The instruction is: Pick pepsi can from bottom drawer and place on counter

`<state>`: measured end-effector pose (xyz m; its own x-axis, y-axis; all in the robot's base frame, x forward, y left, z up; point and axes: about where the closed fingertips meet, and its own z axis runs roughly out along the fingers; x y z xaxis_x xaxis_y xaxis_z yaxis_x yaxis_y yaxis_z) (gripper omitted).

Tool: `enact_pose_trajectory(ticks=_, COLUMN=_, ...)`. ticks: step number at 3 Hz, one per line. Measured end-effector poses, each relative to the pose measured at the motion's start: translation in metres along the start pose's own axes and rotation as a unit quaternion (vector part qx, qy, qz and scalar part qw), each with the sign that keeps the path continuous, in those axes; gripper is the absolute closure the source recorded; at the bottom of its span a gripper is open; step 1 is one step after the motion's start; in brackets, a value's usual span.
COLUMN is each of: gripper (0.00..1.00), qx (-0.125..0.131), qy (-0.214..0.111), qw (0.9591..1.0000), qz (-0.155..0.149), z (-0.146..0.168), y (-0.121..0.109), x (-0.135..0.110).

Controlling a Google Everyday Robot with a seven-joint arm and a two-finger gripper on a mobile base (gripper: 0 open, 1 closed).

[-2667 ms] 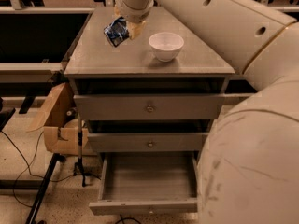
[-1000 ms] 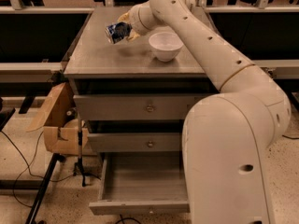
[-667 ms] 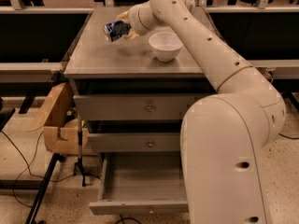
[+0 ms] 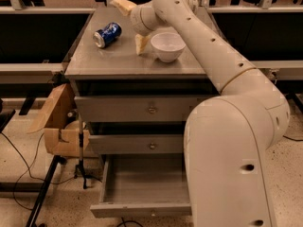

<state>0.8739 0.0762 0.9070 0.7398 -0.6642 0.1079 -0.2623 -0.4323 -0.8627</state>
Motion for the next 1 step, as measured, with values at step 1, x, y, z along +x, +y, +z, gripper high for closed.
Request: enact_pose_trajectory(ticks=1, gripper=0.00, qx=0.000, qy=0.000, qw=1.0000, qz=0.000, z=0.0000, y=0.0000, x=0.0000)
